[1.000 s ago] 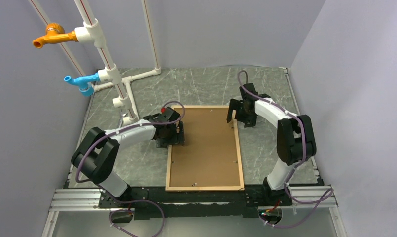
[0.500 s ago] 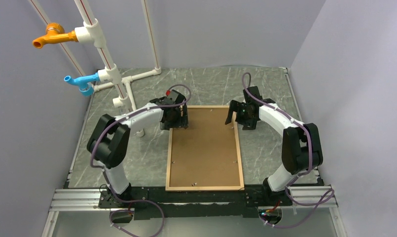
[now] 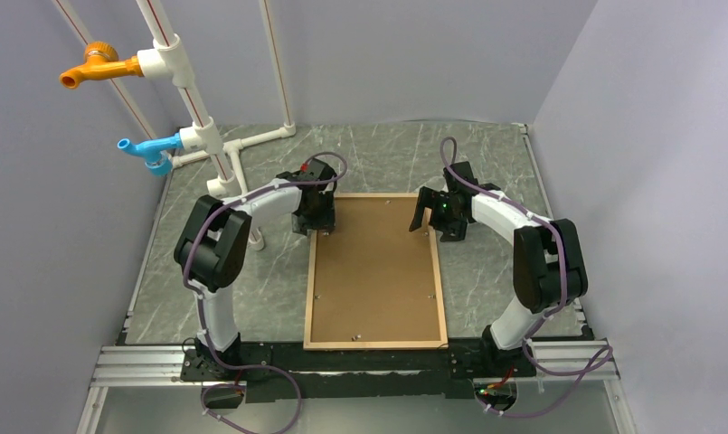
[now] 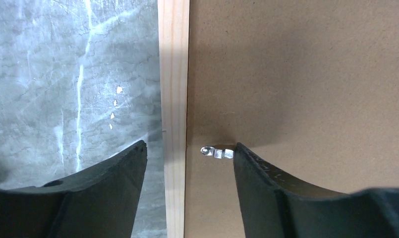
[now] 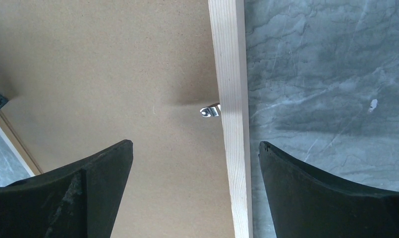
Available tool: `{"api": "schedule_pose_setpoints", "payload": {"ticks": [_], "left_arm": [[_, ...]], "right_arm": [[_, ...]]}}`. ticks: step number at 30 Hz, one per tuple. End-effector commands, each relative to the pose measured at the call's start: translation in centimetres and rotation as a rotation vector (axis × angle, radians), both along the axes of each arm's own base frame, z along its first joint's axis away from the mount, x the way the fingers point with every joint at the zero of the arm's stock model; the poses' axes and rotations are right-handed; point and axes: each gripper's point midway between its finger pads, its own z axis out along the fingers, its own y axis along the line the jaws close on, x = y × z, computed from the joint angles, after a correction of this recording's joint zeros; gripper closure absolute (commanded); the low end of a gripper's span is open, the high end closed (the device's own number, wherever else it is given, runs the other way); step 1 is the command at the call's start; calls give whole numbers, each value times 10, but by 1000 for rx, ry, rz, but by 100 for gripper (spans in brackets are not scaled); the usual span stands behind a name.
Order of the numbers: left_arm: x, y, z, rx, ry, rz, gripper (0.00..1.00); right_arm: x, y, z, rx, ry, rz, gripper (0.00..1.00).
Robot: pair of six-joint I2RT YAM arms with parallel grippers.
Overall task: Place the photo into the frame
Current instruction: Install the photo frame at the center of the board.
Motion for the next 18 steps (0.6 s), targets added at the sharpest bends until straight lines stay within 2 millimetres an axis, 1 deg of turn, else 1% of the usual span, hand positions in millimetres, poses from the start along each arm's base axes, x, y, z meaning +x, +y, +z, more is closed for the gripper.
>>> {"api": "schedule_pose_setpoints", "payload": {"ticks": [1,2,6,9,10,13,14,16,17,18], "left_arm": [[7,3,-1,23,-6,-32,37],[7,3,-1,27,-4,-35,44],[7,3,-5,35,6,-52,61],[6,3,-7,35,11,-63,78],[6,3,-7,37,12,-65,79],[8,3,-6,41,12,-70,79],[7,2,-5,35,10,-75,77],[7,1,0,26,-4,-79,67],[6,1,1,19,-9,-80,58],[4,1,3,13,-13,-79,46]], "right_arm": [[9,5,3,32,-31,-5,1],[9,5,2,32,-29,-4,0],[10,5,2,32,-30,-3,0],[9,6,1,36,-26,-2,1],[10,6,1,38,-25,-1,1],[10,7,0,42,-24,-1,1],[10,7,1,42,-24,1,1],[9,7,1,42,-25,1,1],[9,7,1,43,-24,0,1],[9,7,1,44,-25,3,1]]}}
